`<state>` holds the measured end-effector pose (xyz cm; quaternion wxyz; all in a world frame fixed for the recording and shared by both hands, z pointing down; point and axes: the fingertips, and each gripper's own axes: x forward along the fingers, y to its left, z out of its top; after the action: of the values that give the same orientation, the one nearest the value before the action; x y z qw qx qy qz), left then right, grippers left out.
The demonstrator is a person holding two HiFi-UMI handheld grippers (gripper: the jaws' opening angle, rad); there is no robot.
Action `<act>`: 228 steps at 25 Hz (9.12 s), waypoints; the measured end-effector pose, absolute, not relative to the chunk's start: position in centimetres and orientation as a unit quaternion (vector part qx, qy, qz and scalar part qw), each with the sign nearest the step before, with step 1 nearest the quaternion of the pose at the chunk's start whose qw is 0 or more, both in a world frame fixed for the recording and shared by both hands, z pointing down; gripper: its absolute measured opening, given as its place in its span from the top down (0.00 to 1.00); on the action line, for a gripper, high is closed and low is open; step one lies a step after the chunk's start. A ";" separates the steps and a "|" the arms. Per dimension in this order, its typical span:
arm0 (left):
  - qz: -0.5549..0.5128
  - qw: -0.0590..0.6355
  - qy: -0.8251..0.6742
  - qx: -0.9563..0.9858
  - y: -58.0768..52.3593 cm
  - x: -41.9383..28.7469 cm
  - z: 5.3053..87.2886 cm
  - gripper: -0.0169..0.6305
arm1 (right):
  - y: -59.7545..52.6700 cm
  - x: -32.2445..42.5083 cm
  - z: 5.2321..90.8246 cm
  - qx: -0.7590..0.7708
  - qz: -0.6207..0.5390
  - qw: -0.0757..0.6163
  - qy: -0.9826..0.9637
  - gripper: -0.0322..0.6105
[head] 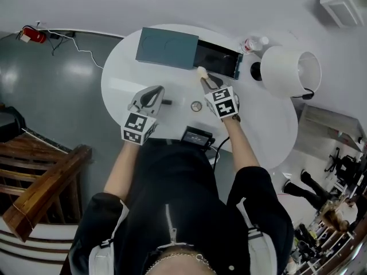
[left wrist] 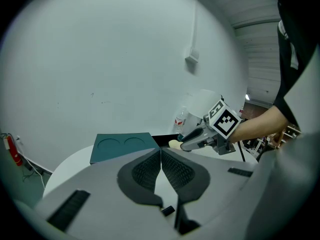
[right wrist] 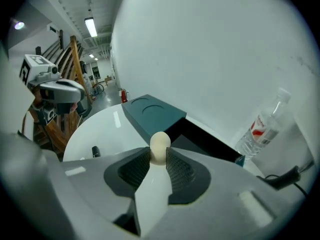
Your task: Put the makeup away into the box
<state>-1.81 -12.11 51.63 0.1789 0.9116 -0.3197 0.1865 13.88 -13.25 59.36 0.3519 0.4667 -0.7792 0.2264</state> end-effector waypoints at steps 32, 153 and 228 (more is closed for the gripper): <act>0.203 0.193 -0.363 0.889 -12.2 -5.9 52.6 0.95 | -21.5 14.6 66.4 0.427 0.309 0.416 -0.741 0.76; 0.213 0.198 -0.353 0.889 -9.5 -4.3 53.4 0.95 | -22.7 20.2 64.3 0.421 0.230 0.431 -0.764 0.62; 0.204 0.227 -0.417 0.857 -5.4 -9.7 54.6 0.95 | -4.1 -2.7 68.4 0.124 0.139 0.451 -0.873 0.66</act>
<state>-9.72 -5.41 54.61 0.2265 0.8566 -0.4166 0.2035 -2.73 -4.08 68.41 0.4508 0.1236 -0.8731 0.1389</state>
